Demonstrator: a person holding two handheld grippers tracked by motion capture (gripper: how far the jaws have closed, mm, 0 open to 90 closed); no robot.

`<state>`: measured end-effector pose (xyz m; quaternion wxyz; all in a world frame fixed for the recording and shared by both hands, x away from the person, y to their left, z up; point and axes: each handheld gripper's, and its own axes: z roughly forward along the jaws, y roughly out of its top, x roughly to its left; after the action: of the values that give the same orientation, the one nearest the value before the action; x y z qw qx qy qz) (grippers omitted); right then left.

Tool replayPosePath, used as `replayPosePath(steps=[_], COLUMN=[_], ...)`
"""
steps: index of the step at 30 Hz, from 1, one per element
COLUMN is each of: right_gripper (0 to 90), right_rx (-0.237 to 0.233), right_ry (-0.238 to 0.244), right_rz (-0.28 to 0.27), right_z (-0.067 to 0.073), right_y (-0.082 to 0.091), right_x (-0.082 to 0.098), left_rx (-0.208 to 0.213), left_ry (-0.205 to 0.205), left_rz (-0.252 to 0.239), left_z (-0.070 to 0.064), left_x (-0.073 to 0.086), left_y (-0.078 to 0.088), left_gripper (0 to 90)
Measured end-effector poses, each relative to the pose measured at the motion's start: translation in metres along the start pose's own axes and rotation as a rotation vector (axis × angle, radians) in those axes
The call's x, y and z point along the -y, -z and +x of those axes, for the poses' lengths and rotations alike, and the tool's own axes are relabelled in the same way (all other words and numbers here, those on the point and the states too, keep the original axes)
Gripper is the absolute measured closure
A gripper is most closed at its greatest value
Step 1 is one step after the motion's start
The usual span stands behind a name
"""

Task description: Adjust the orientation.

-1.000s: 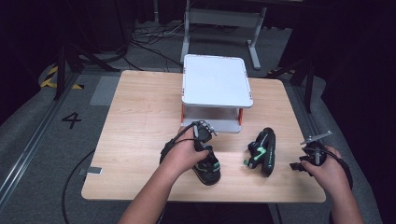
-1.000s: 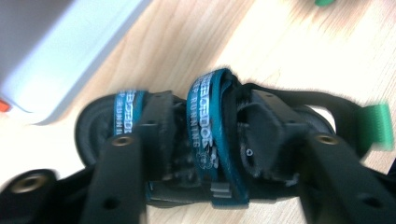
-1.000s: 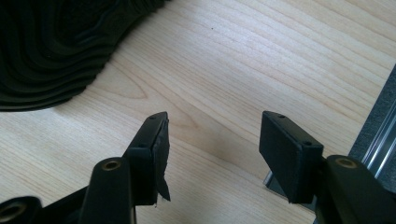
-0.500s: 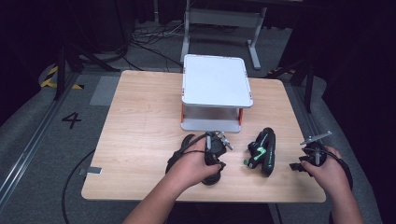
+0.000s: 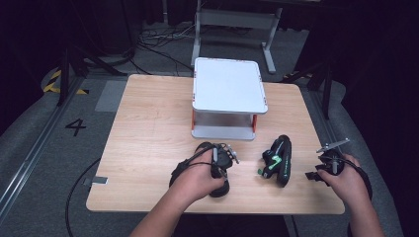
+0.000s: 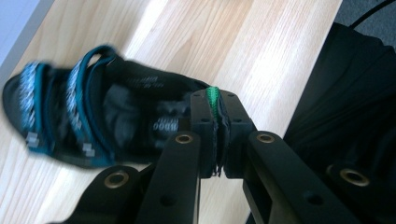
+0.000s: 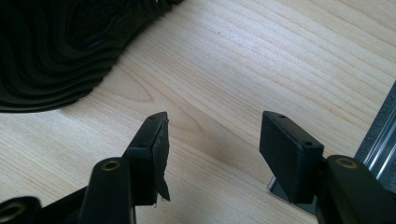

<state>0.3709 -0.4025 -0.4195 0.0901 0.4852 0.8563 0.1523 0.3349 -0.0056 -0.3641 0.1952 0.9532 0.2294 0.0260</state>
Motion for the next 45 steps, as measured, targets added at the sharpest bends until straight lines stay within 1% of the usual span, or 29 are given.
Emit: replayPosePath(steps=[2, 6, 9, 11, 12, 13, 14, 15, 16, 17, 19, 20, 21, 22, 23, 25, 26, 28, 30, 32, 34, 36, 37, 38, 40, 41, 43, 44, 45], right_gripper=[43.8, 43.7, 43.7, 43.6, 43.5, 43.5, 43.4, 43.4, 43.2, 43.2, 43.2, 43.2, 43.1, 42.9, 42.9, 42.3, 41.8, 40.3, 39.5, 39.5, 40.2, 40.2, 40.1, 39.8, 39.2, 37.8, 36.0, 34.7, 30.7], right_rx=[0.000, 0.006, 0.007, 0.008, 0.007, 0.007, 0.004, 0.004, 0.004, 0.004, 0.011, 0.011, 0.011, 0.012, 0.012, 0.013, 0.013, 0.018, 0.022, 0.018, 0.000, 0.000, 0.005, 0.007, 0.010, 0.012, 0.011, 0.005, -0.003], right_ry=[0.002, 0.000, 0.003, 0.004, 0.004, 0.004, 0.010, 0.010, 0.006, 0.006, -0.005, -0.005, -0.008, -0.007, -0.007, -0.009, -0.007, -0.016, -0.028, -0.032, -0.034, -0.029, -0.026, -0.022, -0.019, -0.019, -0.015, -0.013, -0.025], right_rz=[0.002, 0.003, 0.001, 0.004, 0.006, 0.006, 0.009, 0.009, 0.010, 0.010, 0.012, 0.012, 0.011, 0.006, 0.006, 0.009, 0.008, 0.005, -0.002, -0.004, -0.008, -0.008, -0.017, -0.016, -0.019, -0.019, -0.027, -0.044, -0.062], right_z=[0.000, 0.000, 0.000, 0.002, 0.002, 0.002, 0.003, 0.003, 0.002, 0.002, -0.001, -0.001, -0.001, -0.001, -0.001, 0.001, 0.001, 0.001, 0.000, 0.000, 0.002, 0.003, 0.003, 0.004, 0.004, 0.005, 0.006, 0.007, 0.009], right_y=[-0.001, 0.000, 0.001, 0.000, 0.000, 0.000, -0.001, -0.001, -0.001, -0.001, 0.000, 0.000, 0.001, 0.002, 0.002, 0.001, 0.001, 0.001, 0.002, 0.002, 0.003, 0.003, 0.004, 0.004, 0.005, 0.006, 0.008, 0.011, 0.015], right_x=[0.000, 0.000, -0.001, -0.001, -0.001, -0.001, 0.000, 0.000, 0.003, 0.003, 0.006, 0.006, 0.007, 0.008, 0.008, 0.010, 0.011, 0.015, 0.018, 0.019, 0.019, 0.018, 0.016, 0.015, 0.014, 0.012, 0.009, 0.006, 0.001], left_rx=[-0.001, 0.021, 0.035, 0.054, 0.061, 0.061, 0.075, 0.075, 0.061, 0.046, 0.002, 0.002, -0.019, -0.038, -0.056, -0.103, -0.140, -0.194, -0.266, -0.268, -0.254, -0.242, -0.243, -0.243, -0.262, -0.259, -0.244, -0.245, -0.243], left_ry=[0.016, 0.044, 0.050, 0.037, 0.040, 0.040, 0.053, 0.053, 0.053, 0.060, 0.081, 0.081, 0.092, 0.111, 0.124, 0.151, 0.168, 0.195, 0.226, 0.233, 0.245, 0.248, 0.268, 0.268, 0.289, 0.292, 0.318, 0.321, 0.327], left_rz=[0.003, 0.038, 0.050, 0.049, 0.041, 0.041, 0.023, 0.023, 0.001, -0.018, -0.069, -0.069, -0.093, -0.106, -0.111, -0.124, -0.127, -0.129, -0.100, -0.091, -0.073, -0.063, -0.022, -0.022, 0.021, 0.020, 0.011, 0.018, 0.015], left_z=[0.001, 0.005, 0.006, 0.005, 0.004, 0.004, 0.005, 0.005, 0.006, 0.006, 0.012, 0.012, 0.015, 0.019, 0.022, 0.032, 0.039, 0.048, 0.059, 0.062, 0.070, 0.076, 0.083, 0.083, 0.090, 0.093, 0.099, 0.102, 0.104], left_x=[0.011, 0.026, 0.029, 0.027, 0.026, 0.026, 0.025, 0.025, 0.024, 0.023, 0.024, 0.024, 0.026, 0.027, 0.029, 0.033, 0.036, 0.039, 0.046, 0.049, 0.055, 0.062, 0.070, 0.070, 0.080, 0.084, 0.095, 0.100, 0.104], left_y=[0.005, 0.009, 0.008, 0.005, 0.005, 0.005, 0.006, 0.006, 0.008, 0.010, 0.019, 0.019, 0.023, 0.025, 0.027, 0.030, 0.032, 0.033, 0.030, 0.029, 0.025, 0.023, 0.019, 0.019, 0.016, 0.015, 0.012, 0.012, 0.012], left_gripper=[86.5, 86.1, 85.9, 84.4, 81.6, 76.2, 72.4, 68.6, 60.0, 60.0, 52.8, 49.8, 49.8, 46.1, 46.1, 40.9, 40.2, 38.5, 35.8, 35.7, 34.7, 34.1, 31.4, 31.4, 31.3, 31.1, 31.0, 30.8, 30.8])
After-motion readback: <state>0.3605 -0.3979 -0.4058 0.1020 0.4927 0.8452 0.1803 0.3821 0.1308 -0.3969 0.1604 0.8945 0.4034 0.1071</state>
